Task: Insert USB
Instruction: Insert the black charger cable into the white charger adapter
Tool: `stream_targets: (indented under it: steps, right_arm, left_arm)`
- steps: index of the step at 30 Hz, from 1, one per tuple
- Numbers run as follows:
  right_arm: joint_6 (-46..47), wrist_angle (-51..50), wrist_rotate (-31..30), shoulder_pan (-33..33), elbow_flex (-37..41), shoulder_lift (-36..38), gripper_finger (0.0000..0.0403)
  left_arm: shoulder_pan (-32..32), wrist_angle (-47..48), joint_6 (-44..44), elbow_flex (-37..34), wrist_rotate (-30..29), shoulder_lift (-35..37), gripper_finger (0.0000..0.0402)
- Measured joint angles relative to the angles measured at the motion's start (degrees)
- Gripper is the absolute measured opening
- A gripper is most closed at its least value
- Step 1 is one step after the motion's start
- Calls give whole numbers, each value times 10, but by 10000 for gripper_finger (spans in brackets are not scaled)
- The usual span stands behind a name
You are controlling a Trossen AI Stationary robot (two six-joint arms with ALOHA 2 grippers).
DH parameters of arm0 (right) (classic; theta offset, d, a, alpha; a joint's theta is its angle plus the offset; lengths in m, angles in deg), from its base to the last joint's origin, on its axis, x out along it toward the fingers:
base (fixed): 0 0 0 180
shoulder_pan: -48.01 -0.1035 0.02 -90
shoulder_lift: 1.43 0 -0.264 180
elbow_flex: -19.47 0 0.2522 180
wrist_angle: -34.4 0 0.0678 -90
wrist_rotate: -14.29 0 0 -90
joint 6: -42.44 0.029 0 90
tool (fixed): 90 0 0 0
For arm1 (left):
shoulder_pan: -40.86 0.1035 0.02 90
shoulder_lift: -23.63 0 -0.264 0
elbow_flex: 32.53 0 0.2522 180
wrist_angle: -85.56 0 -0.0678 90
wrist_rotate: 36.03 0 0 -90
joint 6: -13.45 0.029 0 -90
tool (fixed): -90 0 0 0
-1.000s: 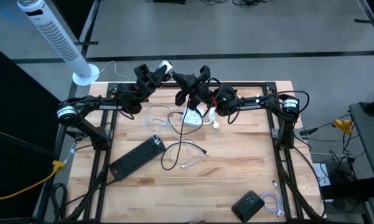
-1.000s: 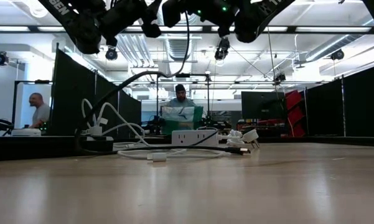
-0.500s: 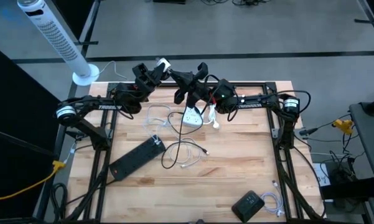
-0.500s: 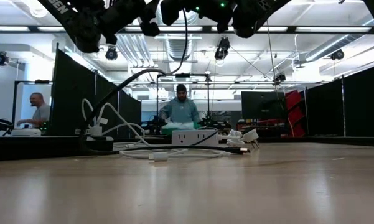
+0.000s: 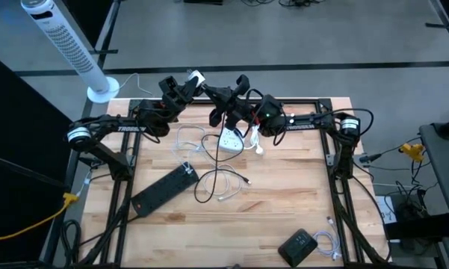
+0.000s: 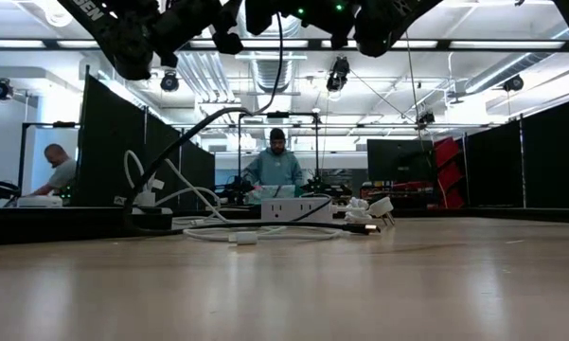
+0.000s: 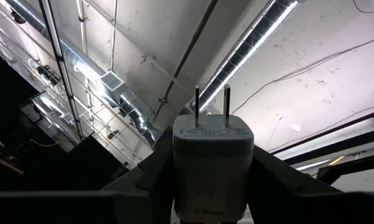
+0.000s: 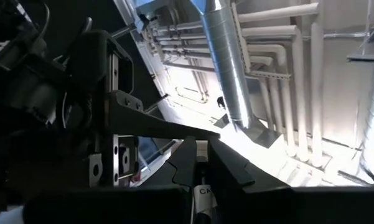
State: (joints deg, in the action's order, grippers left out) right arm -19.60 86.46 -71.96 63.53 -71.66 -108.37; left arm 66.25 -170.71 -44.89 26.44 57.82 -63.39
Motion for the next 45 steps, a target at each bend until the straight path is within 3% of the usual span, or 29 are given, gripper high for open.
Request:
stream_targets:
  steps: [19,23,29,37,42,45]
  right_arm:
    - [41,-4,36,11,0,0,15]
    - [65,-6,36,8,0,1,15]
    - [35,-13,-15,-9,13,3,15]
    - [41,-3,-32,-34,26,3,14]
    - [203,33,-107,-23,28,17,14]
    - [373,-4,-94,8,34,41,14]
  left_arm:
    - [0,0,4,0,12,0,143]
    - [12,0,9,-2,37,8,143]
    - [41,2,28,-28,58,27,143]
    - [86,1,23,-61,26,46,143]
    - [96,1,32,-75,36,53,143]
    - [100,1,70,-87,56,68,143]
